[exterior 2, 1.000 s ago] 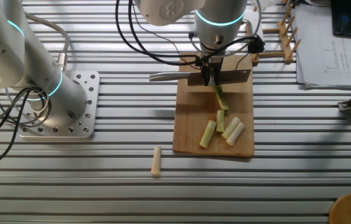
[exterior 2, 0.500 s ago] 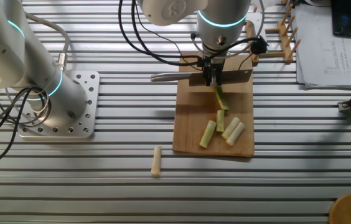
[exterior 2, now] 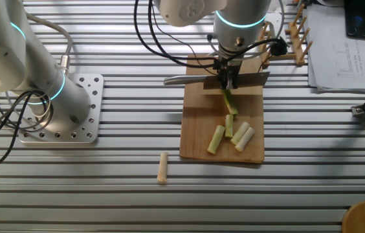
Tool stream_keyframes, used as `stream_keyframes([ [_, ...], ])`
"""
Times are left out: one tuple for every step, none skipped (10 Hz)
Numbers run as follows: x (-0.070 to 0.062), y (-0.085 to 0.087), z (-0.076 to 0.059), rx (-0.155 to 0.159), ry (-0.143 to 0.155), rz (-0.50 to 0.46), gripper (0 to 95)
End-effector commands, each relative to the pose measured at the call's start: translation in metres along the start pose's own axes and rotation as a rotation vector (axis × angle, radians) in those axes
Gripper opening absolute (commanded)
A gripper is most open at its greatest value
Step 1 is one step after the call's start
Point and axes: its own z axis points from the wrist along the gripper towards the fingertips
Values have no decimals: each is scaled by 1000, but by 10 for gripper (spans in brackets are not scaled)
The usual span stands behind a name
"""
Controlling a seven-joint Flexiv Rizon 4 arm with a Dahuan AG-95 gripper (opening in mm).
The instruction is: Chop the scallions
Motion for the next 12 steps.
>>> stream_keyframes([
  [-5, 0, 2, -1, 3, -6, 0],
  [-5, -1, 5, -1, 7, -11, 0],
  [-6, -2, 10, -2, 16, -18, 0],
  [-7, -2, 13, -6, 22, -17, 0],
  [-7, -2, 13, -9, 33, -17, 0],
  [-8, -2, 12, -10, 35, -17, 0],
  [-8, -2, 14, -11, 35, -16, 0],
  [-9, -1, 20, -11, 38, -14, 0],
  [-9, -2, 22, -9, 60, -19, 0],
  [-9, -1, 22, -11, 62, -21, 0],
  [-10, -1, 25, -11, 57, -25, 0],
  [-11, 1, 33, -3, 57, -29, 0],
])
